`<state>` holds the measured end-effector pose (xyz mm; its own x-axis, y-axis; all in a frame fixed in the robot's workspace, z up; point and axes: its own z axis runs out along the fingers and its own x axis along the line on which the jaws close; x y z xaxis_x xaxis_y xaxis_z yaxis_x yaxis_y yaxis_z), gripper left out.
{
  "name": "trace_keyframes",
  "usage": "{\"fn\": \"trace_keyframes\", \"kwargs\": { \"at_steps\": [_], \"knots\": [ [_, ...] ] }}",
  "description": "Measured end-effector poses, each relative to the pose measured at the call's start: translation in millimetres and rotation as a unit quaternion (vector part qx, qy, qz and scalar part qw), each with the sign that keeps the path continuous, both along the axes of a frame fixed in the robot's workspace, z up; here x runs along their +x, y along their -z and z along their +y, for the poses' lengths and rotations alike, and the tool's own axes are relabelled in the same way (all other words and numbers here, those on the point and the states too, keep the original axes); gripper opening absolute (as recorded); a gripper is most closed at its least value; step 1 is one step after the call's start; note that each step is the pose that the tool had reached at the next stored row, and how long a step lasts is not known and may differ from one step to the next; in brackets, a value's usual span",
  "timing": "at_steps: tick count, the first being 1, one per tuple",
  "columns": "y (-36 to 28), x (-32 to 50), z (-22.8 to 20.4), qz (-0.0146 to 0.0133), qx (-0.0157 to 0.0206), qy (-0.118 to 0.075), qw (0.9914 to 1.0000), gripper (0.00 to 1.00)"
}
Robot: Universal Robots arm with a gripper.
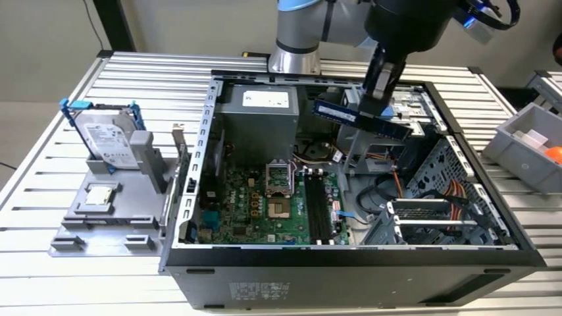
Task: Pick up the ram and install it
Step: 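Insert the ram into the slot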
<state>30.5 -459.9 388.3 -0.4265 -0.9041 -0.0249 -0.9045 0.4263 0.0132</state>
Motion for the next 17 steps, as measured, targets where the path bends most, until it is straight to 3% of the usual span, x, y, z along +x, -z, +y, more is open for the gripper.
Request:
{"fn": "trace_keyframes", "kwargs": {
  "at_steps": [8,17],
  "knots": [
    [0.2,0.0,0.0,0.0000,0.0000,0.041,0.99916,0.00],
    [0.8,0.0,0.0,0.0000,0.0001,0.080,0.99681,0.00]
  ]
}}
